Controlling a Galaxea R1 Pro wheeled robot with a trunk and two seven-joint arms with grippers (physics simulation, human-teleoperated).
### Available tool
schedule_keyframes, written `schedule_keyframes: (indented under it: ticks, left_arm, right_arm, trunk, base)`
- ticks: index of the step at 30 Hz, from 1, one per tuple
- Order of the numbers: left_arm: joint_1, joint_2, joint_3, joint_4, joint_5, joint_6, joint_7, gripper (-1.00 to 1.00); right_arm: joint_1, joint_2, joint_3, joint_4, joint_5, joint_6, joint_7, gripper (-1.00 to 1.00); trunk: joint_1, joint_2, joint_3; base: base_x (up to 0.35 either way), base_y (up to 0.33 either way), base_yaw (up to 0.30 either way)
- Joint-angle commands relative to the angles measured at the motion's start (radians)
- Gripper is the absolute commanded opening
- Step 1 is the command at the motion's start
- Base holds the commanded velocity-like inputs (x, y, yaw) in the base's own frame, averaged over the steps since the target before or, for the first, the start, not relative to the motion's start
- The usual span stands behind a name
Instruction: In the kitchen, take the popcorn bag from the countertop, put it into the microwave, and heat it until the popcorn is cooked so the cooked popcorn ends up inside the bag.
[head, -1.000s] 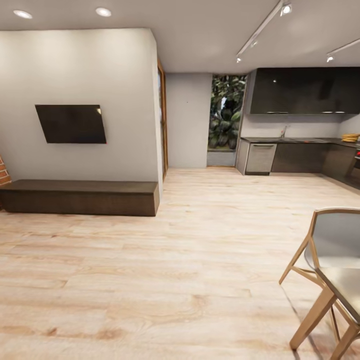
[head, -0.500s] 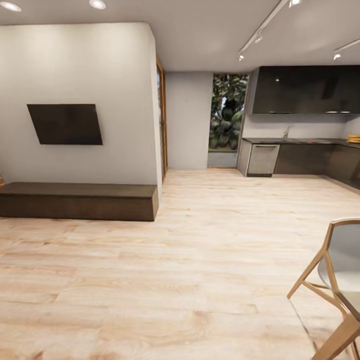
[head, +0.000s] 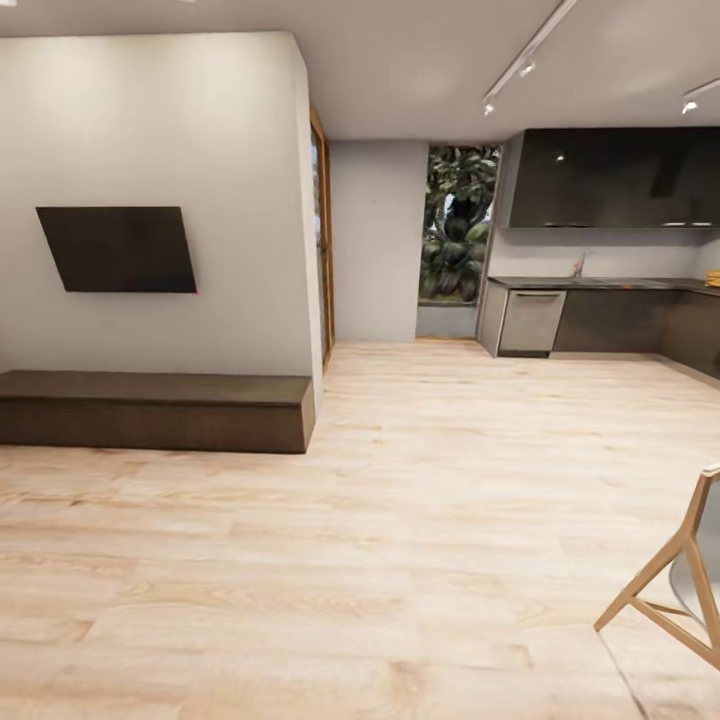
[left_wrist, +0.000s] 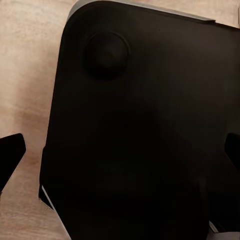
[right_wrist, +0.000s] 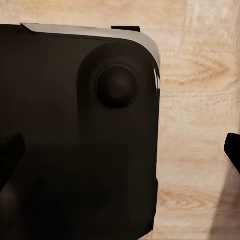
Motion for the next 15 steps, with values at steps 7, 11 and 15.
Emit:
schedule_keyframes:
  ticks: [7, 11, 15]
  left_arm:
    - [0.0, 0.0, 0.004, -0.001, 0.004, -0.003, 0.0, 1.0]
    - [0.0, 0.0, 0.004, -0.001, 0.004, -0.003, 0.0, 1.0]
    - [0.0, 0.0, 0.004, -0.001, 0.004, -0.003, 0.0, 1.0]
  right_arm:
    - [-0.001, 0.0, 0.0, 0.001, 0.0, -0.004, -0.001, 1.0]
    - [-0.001, 0.0, 0.0, 0.001, 0.0, -0.004, -0.001, 1.0]
    - [-0.001, 0.0, 0.0, 0.001, 0.0, -0.004, -0.001, 1.0]
  trunk:
    - [0.001, 0.0, -0.001]
    - [0.001, 0.0, -0.001]
    - [0.001, 0.0, -0.001]
  base:
    - [0.322, 0.0, 0.0]
    - [0.322, 0.0, 0.0]
    - [0.322, 0.0, 0.0]
